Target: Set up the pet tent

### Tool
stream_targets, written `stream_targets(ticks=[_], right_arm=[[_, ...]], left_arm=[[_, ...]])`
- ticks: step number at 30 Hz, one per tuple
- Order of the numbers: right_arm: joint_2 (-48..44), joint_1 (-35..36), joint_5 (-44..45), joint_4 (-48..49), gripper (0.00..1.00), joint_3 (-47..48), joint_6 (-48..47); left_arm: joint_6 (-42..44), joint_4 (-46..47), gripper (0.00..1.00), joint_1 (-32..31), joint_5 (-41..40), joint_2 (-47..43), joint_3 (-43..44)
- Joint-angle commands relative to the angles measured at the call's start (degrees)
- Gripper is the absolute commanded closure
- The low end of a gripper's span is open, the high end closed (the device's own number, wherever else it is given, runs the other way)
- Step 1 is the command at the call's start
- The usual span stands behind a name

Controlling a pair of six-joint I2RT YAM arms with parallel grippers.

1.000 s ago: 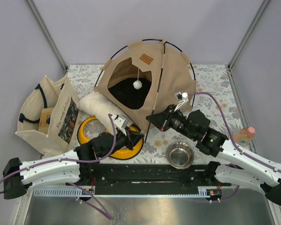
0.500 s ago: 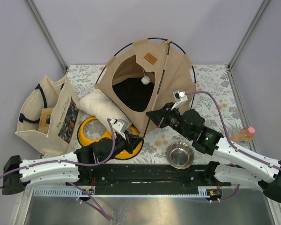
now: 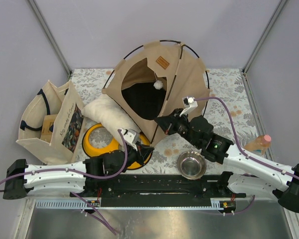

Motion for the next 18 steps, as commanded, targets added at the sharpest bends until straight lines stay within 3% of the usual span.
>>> stream_targets(ticks=[1, 11, 18], right_arm=[[-1.0, -1.7, 13.9, 11.1, 1.00, 4.7, -4.3], [-0.3, -1.7, 11.3, 10.9, 1.00, 4.0, -3.9], [0.7, -1.7, 8.6, 11.6, 1.00, 2.7, -1.3]], left_arm=[[-0.9, -8.6, 1.00, -3.1, 4.2, 0.5, -0.8], [-3.5, -12.4, 1.00, -3.4, 2.9, -2.0, 1.4], [-14.4, -16.0, 1.00, -3.4, 2.7, -0.3, 6.1]])
